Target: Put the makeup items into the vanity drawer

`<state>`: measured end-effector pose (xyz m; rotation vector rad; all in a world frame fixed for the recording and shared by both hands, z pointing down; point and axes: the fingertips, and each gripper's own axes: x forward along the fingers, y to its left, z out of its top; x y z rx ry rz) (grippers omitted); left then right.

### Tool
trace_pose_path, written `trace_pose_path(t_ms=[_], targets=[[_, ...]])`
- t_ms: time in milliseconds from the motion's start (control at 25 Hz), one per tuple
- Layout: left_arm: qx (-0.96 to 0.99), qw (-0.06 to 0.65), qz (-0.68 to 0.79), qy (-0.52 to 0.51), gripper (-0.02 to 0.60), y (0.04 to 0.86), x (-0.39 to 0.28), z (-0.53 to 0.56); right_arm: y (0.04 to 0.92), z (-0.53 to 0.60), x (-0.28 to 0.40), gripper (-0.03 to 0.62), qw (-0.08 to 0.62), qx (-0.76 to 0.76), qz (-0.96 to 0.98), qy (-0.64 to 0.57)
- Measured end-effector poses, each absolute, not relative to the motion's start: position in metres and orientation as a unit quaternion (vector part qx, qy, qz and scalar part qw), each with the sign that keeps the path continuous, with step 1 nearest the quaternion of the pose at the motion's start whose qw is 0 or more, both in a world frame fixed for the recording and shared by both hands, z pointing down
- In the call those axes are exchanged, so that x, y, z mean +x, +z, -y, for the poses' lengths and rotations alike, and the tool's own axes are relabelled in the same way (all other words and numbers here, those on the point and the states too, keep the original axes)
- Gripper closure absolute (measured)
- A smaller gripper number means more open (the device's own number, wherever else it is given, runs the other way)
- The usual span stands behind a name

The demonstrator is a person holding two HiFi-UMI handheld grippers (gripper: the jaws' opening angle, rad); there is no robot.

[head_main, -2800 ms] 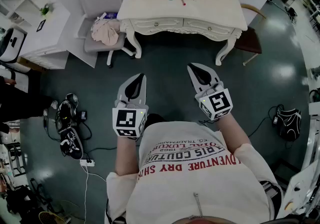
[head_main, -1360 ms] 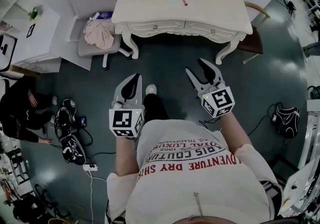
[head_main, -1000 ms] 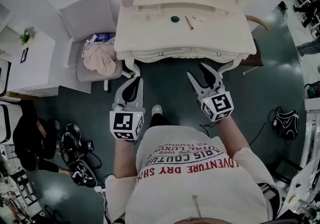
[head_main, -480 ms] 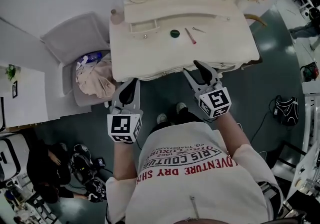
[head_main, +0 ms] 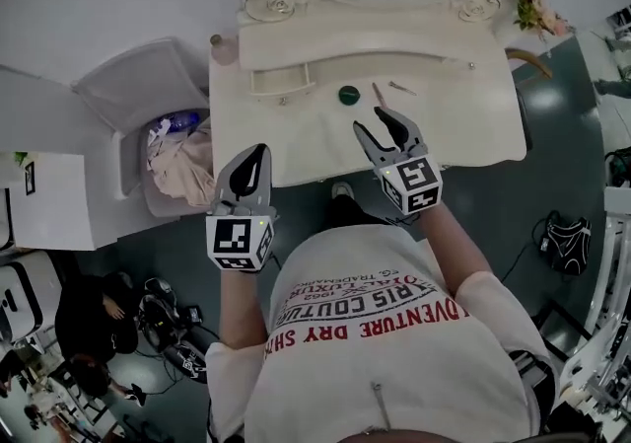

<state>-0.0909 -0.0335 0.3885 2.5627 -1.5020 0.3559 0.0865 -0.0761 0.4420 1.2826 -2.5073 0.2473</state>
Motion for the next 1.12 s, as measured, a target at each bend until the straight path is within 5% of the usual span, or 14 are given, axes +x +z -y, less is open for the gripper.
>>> trace_pose_path(t_ms=[840,1040,1120], targets=[[0.857,0.126,0.471,0.165,0.571,0.464,-0.053,0.137,0.620,0.168,0.111,0.404,0.355,0.393,0.809,0.254],[0.861,0.139,0.460,0.163,0.571,0.473,-0.061,0.150,0.631,0.168,0.108,0.440,0.374,0.402,0.790,0.274],[0.864,0.144,0.453,0.163,0.571,0.475,-0.063,0.152,0.631,0.165,0.103,0.502,0.365,0.395,0.792,0.287]])
